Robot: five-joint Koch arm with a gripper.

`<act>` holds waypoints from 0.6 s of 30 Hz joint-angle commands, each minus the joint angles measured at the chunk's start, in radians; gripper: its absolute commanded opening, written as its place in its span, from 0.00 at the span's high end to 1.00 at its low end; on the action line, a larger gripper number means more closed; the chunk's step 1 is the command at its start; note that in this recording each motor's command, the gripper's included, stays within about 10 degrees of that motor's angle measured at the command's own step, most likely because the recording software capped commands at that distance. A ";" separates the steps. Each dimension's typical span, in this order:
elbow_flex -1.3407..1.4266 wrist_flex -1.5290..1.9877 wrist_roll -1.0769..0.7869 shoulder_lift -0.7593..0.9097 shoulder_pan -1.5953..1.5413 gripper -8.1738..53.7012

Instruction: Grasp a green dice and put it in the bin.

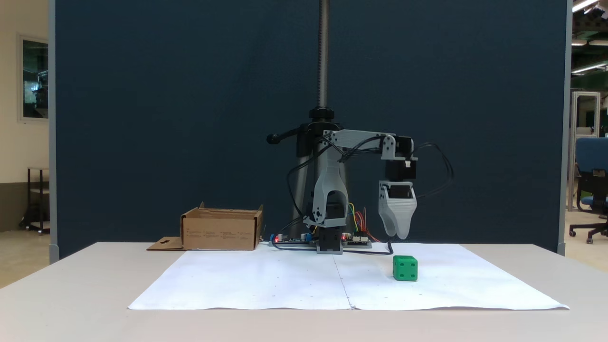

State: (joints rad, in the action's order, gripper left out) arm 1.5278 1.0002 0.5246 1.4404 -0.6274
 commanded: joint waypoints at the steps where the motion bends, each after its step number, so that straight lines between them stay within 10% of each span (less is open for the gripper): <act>1: -0.043 -0.029 0.086 0.015 0.003 0.19; 18: -0.043 -0.084 0.218 -0.049 0.034 0.19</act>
State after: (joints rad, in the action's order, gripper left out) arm 1.5278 0.9526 0.6489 1.3698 -0.5798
